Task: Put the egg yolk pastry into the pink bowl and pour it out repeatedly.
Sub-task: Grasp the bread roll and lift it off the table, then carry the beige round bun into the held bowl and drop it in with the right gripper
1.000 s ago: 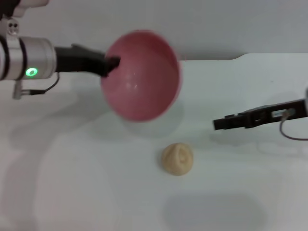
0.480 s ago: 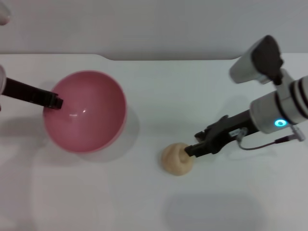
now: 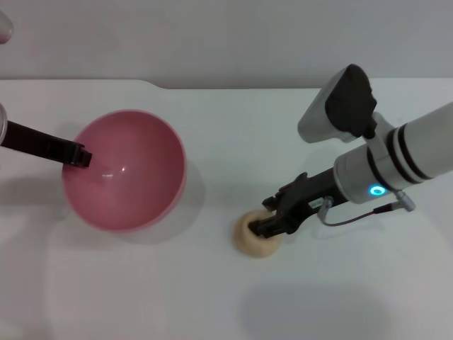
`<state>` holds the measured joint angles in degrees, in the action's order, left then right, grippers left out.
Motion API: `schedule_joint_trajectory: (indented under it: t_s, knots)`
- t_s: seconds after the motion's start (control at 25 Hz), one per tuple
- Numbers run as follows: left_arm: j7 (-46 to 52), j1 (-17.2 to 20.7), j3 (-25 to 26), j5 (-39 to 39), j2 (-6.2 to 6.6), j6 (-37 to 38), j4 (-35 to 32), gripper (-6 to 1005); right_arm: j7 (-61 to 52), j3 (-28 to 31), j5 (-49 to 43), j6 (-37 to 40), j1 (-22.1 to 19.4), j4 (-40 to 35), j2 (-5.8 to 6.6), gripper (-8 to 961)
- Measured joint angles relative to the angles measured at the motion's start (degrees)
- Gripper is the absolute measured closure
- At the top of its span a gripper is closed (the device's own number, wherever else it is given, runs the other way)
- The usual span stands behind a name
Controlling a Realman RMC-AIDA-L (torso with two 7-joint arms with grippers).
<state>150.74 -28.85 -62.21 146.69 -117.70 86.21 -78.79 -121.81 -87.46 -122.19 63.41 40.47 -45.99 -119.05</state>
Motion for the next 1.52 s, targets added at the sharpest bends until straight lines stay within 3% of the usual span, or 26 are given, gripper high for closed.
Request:
schedule_joint_trajectory:
  t_s: [0.2, 0.56, 0.84, 1.0, 1.08, 1.2, 1.36, 1.52]
  knots:
    - [-0.1, -0.3, 0.0, 0.0, 0.0, -0.2, 0.2, 1000, 3.5, -1.9, 5.8, -2.1, 0.3, 3.4, -0.04, 544]
    - [0.0, -0.6, -0.2, 0.0, 0.08, 0.1, 0.1, 1001, 3.4, -1.7, 6.0, -2.0, -0.2, 3.9, 0.17, 556]
    - [0.0, -0.6, -1.3, 0.1, 0.05, 0.2, 0.2, 1000, 3.5, 7.7, 6.9, 1.6, -3.4, 0.3, 0.39, 597]
    - [0.1, -1.5, -4.9, 0.1, 0.0, 0.2, 1.1, 1001, 3.8, 14.1, 7.0, 6.8, -7.5, -7.7, 0.54, 620]
    - [0.5, -3.1, -7.4, 0.0, -0.05, 0.2, 3.2, 1002, 3.8, 17.6, 7.9, 10.2, -10.6, -15.3, 0.36, 634]
    - [1.3, -6.3, -12.1, -0.5, -0.31, 0.2, 6.8, 1002, 4.2, 19.7, 9.6, 13.0, -11.7, -19.0, 0.24, 655]
    - [3.0, -10.6, -20.1, -0.8, -0.91, -1.2, 9.6, 1002, 7.1, 20.7, 12.4, 20.7, -10.7, -22.5, 0.33, 688]
    - [4.2, -14.1, -25.8, -1.7, -1.24, -2.9, 10.7, 1001, 7.8, 16.2, 12.2, 23.2, -8.5, -23.0, 0.35, 722]
